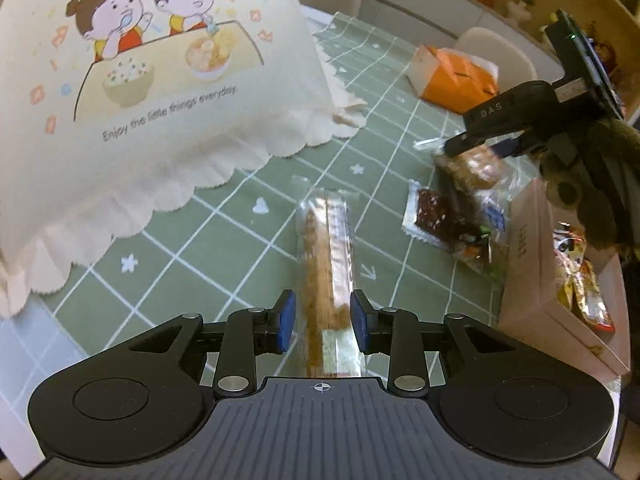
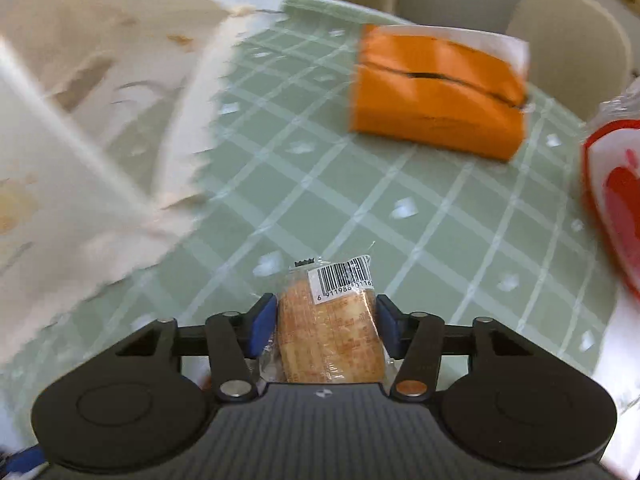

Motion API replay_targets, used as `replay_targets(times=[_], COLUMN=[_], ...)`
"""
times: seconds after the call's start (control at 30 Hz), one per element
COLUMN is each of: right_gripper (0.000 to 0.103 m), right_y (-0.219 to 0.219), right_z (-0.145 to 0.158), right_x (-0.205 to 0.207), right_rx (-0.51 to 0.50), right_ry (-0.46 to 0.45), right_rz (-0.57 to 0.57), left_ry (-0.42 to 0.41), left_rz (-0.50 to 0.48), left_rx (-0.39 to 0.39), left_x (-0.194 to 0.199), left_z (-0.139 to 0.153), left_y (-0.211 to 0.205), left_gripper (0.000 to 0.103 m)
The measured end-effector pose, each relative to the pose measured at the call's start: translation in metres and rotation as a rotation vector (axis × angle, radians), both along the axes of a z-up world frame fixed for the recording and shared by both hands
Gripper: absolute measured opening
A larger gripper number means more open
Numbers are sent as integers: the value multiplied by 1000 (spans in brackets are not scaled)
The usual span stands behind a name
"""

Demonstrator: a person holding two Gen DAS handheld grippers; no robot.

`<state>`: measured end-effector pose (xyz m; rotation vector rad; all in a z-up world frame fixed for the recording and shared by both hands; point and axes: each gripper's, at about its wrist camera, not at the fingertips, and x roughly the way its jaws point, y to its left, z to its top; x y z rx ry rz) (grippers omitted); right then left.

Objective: Organize snacks
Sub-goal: 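Grasp the round wrapped bun with right tool while left tool holds bread stick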

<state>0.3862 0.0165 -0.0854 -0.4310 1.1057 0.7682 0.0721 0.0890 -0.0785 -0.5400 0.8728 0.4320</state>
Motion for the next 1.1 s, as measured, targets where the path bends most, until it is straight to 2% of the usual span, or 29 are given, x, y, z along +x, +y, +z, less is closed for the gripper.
replay_targets(times=[0.1,0.27,0.37,0.5,0.6,0.7,0.83,0.97,1.1], right_gripper=[52,52,51,50,50,53,55,55,55], right_y=[-5,-31,-54,-95,-123,-144,-165,-176,-182], right_z=[10,9,14,21,19,20,23,14,-1], right_x=[-40,-109,-155,-195,-216,-231,-248,-256,-265], right_rx=[34,58,58,84,83,87,71,65,39], right_ry=[63,162,125,80,42,-39,-140,-125,-126], right_rz=[46,46,85,44,-7,9,18,-1,-44], left_ry=[-6,-11,-15,-25,8,36,52,62,58], left_rz=[-35,-104,-125,-139,-180,-229,-272,-329,-342], left_rx=[-8,4,21,-35,-17,4,-34,-48,-53], left_x=[9,23,20,11,7,2,-8,-19,-31], left_z=[-5,-13,-15,-15,-12,-8,-9,-8,-9], left_y=[5,8,4,0,-15,-36,-59,-85,-93], left_gripper=[34,33,33,31,30,29,29,29,29])
